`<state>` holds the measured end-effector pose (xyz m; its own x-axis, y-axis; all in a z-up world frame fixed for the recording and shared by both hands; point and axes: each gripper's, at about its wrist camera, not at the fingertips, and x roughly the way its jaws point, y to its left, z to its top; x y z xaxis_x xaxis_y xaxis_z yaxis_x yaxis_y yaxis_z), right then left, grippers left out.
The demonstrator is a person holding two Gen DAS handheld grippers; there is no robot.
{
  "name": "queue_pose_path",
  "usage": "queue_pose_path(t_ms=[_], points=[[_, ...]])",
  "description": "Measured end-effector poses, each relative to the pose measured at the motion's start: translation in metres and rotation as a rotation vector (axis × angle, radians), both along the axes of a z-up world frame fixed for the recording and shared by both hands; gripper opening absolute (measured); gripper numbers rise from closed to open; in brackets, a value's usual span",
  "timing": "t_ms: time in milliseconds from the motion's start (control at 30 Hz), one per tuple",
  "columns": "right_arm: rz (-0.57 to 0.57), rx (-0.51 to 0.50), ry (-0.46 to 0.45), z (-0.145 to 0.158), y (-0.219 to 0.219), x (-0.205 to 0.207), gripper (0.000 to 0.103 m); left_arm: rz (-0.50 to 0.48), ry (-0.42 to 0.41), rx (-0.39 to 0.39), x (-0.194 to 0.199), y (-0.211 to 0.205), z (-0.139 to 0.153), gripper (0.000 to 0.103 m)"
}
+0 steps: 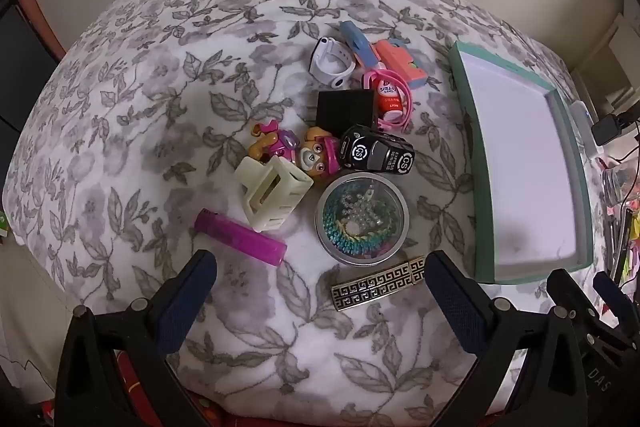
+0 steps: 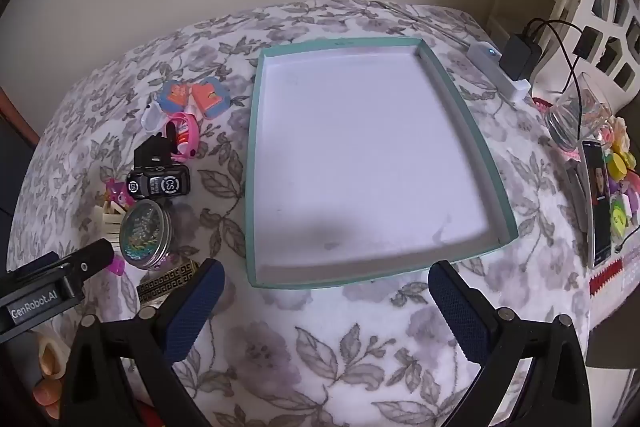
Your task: Organize rigid objects
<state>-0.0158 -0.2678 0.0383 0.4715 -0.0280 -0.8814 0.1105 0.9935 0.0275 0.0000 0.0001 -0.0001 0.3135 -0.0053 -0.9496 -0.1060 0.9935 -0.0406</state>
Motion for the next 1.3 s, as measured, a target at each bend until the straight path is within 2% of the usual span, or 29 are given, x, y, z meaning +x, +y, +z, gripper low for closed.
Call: queue_pose_path(t_ms=[1300], points=[[0.036,-0.041,0.003,0.0,0.011,0.003,0.103,-0.005,0.007,0.017,0.0,0.001,-0.002,0.103]])
